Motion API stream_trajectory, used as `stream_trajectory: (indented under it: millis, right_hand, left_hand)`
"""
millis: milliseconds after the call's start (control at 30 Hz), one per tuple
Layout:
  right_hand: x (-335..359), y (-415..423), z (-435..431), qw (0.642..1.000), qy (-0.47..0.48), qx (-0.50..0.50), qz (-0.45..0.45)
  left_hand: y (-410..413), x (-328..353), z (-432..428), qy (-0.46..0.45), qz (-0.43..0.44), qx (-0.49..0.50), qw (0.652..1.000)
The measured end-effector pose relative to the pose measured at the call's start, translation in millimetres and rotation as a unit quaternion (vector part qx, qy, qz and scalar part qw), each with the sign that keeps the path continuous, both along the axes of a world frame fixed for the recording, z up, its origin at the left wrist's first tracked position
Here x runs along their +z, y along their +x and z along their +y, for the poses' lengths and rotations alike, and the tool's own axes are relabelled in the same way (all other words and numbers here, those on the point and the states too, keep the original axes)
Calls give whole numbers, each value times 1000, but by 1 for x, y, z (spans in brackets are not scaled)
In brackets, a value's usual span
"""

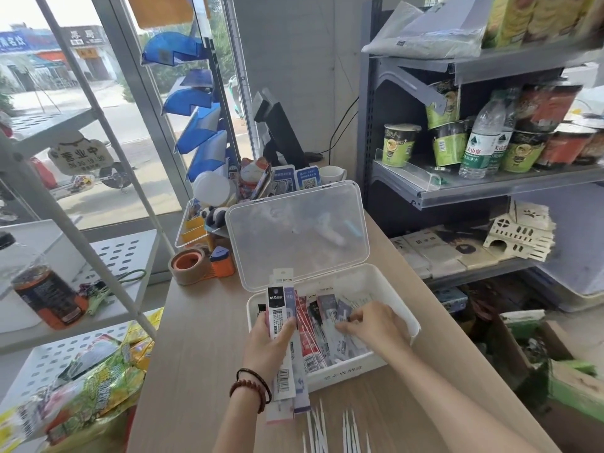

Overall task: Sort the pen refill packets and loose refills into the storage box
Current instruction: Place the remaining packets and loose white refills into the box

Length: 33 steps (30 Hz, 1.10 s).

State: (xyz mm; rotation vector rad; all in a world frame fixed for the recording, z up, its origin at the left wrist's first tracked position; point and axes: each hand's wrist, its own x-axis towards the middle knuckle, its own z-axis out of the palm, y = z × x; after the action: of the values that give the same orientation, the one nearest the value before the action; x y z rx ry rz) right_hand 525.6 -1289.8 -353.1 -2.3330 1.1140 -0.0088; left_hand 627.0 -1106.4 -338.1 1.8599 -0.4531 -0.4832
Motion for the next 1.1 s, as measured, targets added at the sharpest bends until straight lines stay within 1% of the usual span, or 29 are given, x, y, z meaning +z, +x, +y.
stream_trajectory:
  millis: [100, 167, 233, 400, 467, 533, 700, 800, 867, 1000, 1100]
  right_hand:
    - [1, 0, 1, 999, -1, 32, 35]
    - [3, 0, 2, 994, -20, 78, 73]
    - [7, 0, 3, 988, -23, 125, 85]
    - [13, 2, 2, 979, 11, 194, 65]
    - [15, 2, 1, 978, 43, 201, 41]
    - [16, 1, 2, 975, 53, 211, 35]
    - [15, 2, 5, 968, -10, 246, 50]
    - [14, 5, 5, 961, -26, 269, 64]
    - [17, 5, 5, 964, -26, 262, 23]
    - [22, -4, 6, 971, -12, 185, -153]
    - [24, -10, 12, 966, -19, 170, -196]
  left_hand:
    - [-1, 2, 2, 1, -4, 0, 1000]
    - [-2, 1, 2, -1, -8, -2, 1000]
    - [-2, 1, 2, -10, -10, -4, 1000]
    - [-5, 5, 3, -22, -10, -5, 1000]
    - [-3, 6, 3, -22, -8, -5, 1000]
    - [-2, 5, 2, -15, -2, -4, 1000]
    - [-3, 7, 5, -8, 17, -3, 1000]
    - [-2, 9, 7, -12, 22, -10, 1000]
    - [-3, 9, 7, -35, 42, -11, 998]
    - [0, 11, 9, -78, 97, -5, 992]
    - [1, 12, 9, -75, 111, -4, 991]
